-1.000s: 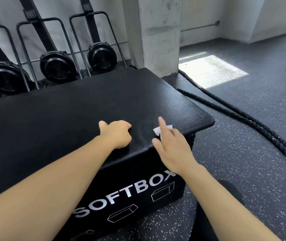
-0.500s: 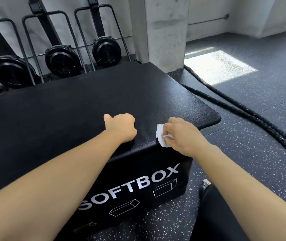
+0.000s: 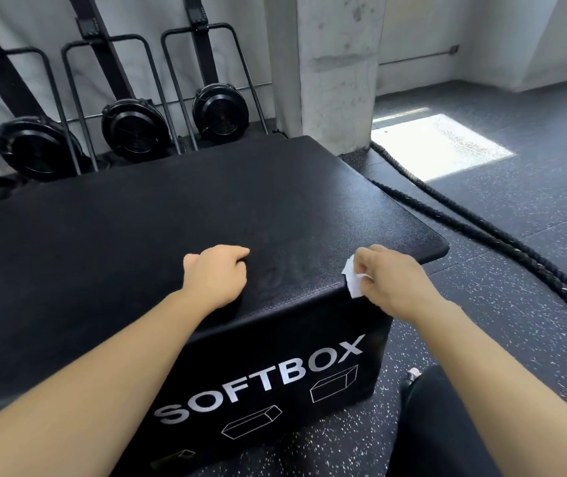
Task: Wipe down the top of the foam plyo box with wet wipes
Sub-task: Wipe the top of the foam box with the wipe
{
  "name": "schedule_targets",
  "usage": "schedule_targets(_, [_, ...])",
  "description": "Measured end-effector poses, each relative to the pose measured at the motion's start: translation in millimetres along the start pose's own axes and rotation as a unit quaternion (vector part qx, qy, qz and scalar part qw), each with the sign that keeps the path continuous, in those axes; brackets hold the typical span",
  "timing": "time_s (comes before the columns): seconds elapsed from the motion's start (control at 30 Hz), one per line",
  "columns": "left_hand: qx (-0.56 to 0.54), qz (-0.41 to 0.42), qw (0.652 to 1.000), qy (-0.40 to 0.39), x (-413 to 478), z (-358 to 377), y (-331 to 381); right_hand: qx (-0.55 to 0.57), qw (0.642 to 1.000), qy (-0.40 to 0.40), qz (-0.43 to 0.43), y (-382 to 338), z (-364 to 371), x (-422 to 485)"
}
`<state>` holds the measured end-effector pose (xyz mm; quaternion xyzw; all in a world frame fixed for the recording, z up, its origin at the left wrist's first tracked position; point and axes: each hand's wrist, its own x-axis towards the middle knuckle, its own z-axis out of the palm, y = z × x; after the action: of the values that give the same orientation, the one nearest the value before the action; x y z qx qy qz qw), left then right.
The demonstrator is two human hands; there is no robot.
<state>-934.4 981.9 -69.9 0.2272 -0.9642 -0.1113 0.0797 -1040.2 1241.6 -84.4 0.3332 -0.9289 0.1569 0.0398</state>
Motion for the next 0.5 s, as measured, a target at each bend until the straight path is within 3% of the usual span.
schedule_targets(0.23, [-0.017, -0.093, 0.995, 0.016, -21.7, -15.9, -57.5, 0.033, 0.999, 0.027, -0.028, -50.8, 25.1, -5.5])
schedule_targets(0.5, [-0.024, -0.140, 0.989, 0.031, -39.4, -29.4, -87.2, 0.085, 0.992, 0.019, -0.090, -133.1, 53.0, -19.3])
